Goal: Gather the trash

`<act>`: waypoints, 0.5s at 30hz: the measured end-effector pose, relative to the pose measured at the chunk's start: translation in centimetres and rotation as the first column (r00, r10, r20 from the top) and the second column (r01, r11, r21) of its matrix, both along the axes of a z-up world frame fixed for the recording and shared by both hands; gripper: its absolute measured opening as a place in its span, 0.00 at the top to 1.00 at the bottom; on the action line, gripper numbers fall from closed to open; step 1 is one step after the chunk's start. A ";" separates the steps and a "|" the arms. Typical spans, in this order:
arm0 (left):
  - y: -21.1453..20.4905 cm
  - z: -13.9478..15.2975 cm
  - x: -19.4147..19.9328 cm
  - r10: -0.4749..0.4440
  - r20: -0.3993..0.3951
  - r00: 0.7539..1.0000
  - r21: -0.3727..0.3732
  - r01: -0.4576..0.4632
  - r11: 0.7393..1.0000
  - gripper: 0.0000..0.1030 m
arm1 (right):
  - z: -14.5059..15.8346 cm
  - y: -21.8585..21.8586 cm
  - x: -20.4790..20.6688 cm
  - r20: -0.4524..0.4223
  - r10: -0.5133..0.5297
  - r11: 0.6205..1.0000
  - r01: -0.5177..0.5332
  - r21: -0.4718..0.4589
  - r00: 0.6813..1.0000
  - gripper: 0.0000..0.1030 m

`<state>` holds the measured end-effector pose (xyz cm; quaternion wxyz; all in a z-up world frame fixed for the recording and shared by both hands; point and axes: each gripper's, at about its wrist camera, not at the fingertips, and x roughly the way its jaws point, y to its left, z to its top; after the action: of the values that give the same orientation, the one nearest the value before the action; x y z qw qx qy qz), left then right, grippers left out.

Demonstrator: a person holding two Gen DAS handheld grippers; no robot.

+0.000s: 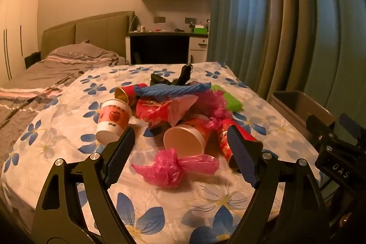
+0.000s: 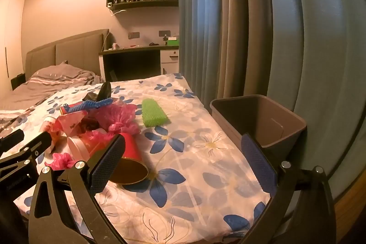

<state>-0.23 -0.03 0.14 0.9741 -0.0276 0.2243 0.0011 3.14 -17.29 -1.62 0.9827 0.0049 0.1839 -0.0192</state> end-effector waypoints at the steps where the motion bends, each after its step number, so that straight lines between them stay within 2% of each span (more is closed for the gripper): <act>1: 0.0 -0.1 0.1 0.006 0.001 1.000 0.008 -0.006 1.000 0.21 | 0.0 0.0 0.0 0.006 -0.001 1.000 0.001 0.000 1.000 0.05; 15: 0.0 -0.1 0.0 0.004 0.002 1.000 0.007 -0.004 1.000 0.21 | 0.0 -0.1 -0.2 0.011 -0.005 1.000 0.005 0.005 1.000 0.05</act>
<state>-0.20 0.02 0.08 0.9744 -0.0247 0.2234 0.0038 2.99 -17.42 -1.64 0.9837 0.0077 0.1784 -0.0212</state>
